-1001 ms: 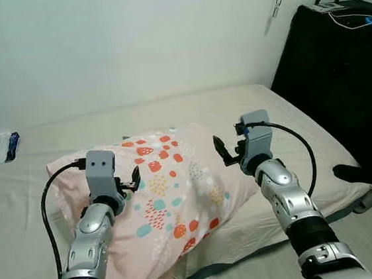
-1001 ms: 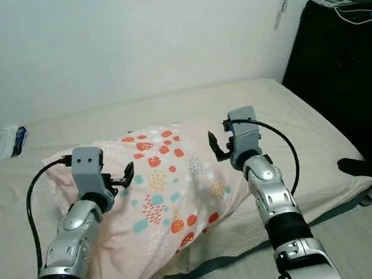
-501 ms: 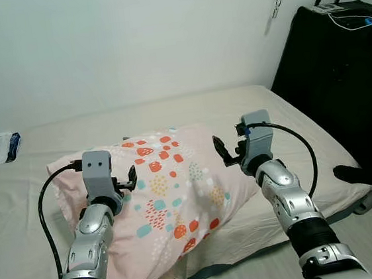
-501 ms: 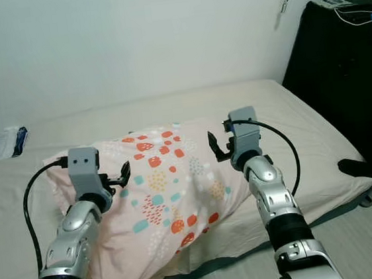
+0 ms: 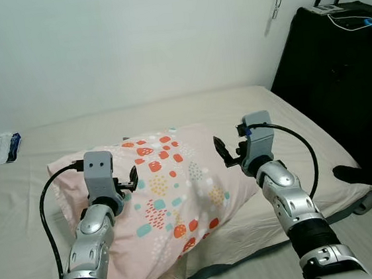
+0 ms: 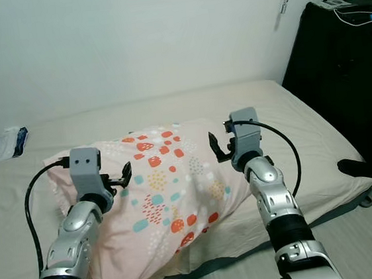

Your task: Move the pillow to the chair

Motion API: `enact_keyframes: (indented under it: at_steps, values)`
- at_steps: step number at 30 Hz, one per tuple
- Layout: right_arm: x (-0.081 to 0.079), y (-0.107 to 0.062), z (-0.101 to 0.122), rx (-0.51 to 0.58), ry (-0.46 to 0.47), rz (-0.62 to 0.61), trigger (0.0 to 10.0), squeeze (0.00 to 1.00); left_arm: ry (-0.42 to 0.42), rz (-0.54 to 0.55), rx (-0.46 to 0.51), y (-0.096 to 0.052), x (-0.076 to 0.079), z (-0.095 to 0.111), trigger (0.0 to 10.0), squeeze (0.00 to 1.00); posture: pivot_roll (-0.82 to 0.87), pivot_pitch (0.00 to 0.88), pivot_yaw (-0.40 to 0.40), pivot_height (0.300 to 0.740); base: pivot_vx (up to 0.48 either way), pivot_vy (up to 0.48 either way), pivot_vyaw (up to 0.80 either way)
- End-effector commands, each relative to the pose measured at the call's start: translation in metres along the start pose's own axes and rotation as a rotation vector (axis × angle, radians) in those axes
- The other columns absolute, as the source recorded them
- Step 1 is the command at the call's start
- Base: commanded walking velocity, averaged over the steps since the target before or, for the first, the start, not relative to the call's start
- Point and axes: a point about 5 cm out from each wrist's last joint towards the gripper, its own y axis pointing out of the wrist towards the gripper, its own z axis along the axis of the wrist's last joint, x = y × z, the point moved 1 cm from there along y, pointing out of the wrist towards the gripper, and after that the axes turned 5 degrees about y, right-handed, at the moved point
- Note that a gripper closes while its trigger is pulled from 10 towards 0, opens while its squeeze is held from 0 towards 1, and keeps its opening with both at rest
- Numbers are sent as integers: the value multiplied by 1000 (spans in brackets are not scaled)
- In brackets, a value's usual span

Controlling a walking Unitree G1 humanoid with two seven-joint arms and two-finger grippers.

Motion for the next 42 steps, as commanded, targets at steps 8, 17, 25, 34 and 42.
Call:
enact_keyframes:
  at_steps: [8,17,25,34,42]
  values:
    - [1,-2,1,5,5,2,10000,0,17,1,-18,-2,0,-5,10000,0,-61,0,-93,660,0,0,0]
    - [1,-2,1,8,6,0,10000,0,18,0,-14,-2,-2,-4,10000,0,-59,4,-93,635,0,0,0]
    - [-1,-2,1,12,14,8,10000,0,23,-34,0,-3,2,-3,10000,0,-52,11,-96,635,0,0,0]
    - [-2,0,3,18,7,12,10000,0,144,-75,29,-2,1,-10,10000,0,-42,25,-95,635,0,0,0]
    - [-1,-3,0,14,23,4,10000,0,71,178,31,5,-26,-2,10000,0,-55,40,-77,631,0,0,0]
